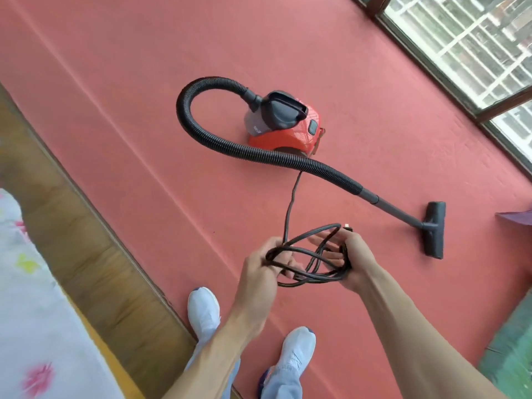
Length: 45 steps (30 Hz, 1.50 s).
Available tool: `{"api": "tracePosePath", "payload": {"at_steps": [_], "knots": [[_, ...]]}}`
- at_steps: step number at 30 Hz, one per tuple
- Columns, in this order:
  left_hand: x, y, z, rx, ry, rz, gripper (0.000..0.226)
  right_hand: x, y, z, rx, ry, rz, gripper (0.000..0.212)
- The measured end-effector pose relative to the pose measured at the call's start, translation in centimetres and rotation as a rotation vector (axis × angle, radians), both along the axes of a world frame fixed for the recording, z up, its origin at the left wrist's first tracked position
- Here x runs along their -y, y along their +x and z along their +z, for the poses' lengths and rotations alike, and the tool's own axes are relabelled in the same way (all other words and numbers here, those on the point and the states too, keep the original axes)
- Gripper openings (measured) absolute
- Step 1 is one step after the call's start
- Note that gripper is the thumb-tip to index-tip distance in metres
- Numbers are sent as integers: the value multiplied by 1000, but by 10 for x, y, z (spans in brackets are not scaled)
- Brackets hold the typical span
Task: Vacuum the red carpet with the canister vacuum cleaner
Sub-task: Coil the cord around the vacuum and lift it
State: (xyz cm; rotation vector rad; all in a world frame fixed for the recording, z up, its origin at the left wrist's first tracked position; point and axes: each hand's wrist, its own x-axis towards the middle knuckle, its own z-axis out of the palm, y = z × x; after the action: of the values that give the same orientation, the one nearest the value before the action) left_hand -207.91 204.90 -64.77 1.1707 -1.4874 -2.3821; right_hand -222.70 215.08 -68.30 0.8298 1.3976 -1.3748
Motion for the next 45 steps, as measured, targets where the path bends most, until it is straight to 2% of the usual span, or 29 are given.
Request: {"api": "tracePosePath", "payload": {"at_steps": [2,4,6,8,10,13,17,22,25,28,30,35,38,41,43,45], "knots": [[1,14,9,-24,-6,-37,25,13,8,-6,30,-39,46,26],[5,27,16,-69,-16,-62,24,28,15,-11,40,-85,62,49],[13,39,20,-81,-30,-41,22,46,22,-11,60,-185,47,58],[23,48,22,-54,-15,10,31,67,25,-7,84,-290,-13,55],[37,54,25,-48,-11,43,34,90,25,-1,64,-308,-89,48],[59,64,29,-25,-58,67,41,113,26,1,-24,-253,-179,18],[70,75,25,47,-82,243,21,116,32,6,-121,-101,-143,8],[69,61,2,259,-86,591,30,95,60,21,-112,-8,-7,20],[72,38,-12,314,211,730,27,82,75,36,-126,30,188,26],[72,18,-22,287,497,660,26,73,83,50,-156,37,285,27],[70,8,-24,238,613,572,27,65,85,55,-155,33,309,29],[53,-14,-28,399,524,282,33,42,85,63,-94,-1,340,20],[41,-26,-34,368,675,177,33,31,82,68,-79,-42,391,12],[33,-38,-48,317,805,204,27,25,73,65,-90,-37,436,14],[31,-45,-59,334,802,302,25,22,65,60,-94,6,401,8],[33,-51,-66,365,771,388,22,19,59,54,-128,109,324,14]]}}
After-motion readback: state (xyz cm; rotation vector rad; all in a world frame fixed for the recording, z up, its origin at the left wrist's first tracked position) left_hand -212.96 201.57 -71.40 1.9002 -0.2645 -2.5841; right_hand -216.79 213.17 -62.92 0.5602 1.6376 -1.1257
